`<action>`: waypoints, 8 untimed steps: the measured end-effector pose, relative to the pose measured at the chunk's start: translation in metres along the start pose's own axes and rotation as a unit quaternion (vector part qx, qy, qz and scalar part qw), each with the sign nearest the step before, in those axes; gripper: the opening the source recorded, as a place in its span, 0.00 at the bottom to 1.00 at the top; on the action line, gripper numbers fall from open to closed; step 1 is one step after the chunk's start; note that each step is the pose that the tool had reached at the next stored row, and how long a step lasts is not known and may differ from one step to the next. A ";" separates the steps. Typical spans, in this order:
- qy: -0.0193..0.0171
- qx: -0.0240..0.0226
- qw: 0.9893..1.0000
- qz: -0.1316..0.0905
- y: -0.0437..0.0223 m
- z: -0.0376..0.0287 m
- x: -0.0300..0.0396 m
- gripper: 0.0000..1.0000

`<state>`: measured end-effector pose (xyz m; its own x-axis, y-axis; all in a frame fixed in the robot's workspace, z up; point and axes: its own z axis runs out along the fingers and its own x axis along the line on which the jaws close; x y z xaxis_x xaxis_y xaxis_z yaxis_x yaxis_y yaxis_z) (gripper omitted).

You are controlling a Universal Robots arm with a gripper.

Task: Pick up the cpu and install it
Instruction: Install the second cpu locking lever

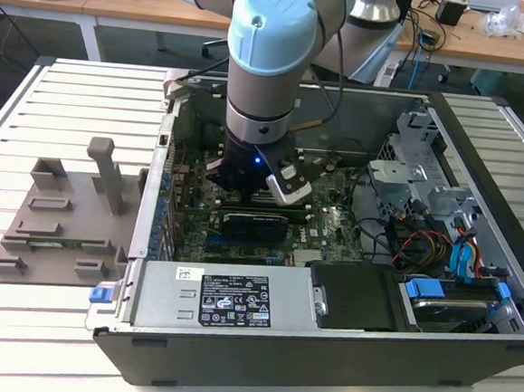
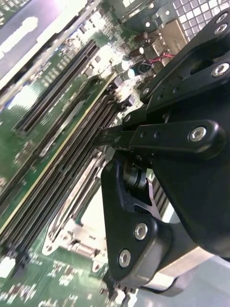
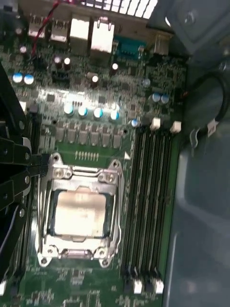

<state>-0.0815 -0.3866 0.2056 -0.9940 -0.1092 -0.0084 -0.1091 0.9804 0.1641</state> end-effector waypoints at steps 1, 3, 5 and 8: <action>0.000 -0.001 1.000 0.000 0.0001 0.0005 0.0018 0.11; 0.000 -0.002 1.000 -0.001 0.0010 0.0012 0.0033 0.11; 0.000 -0.003 1.000 -0.003 0.0018 0.0020 0.0036 0.11; 0.000 -0.003 1.000 -0.004 0.0034 0.0043 0.0034 0.11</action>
<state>-0.0854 -0.3829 0.2019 -0.9930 -0.1178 -0.0090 -0.1176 0.9782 0.1709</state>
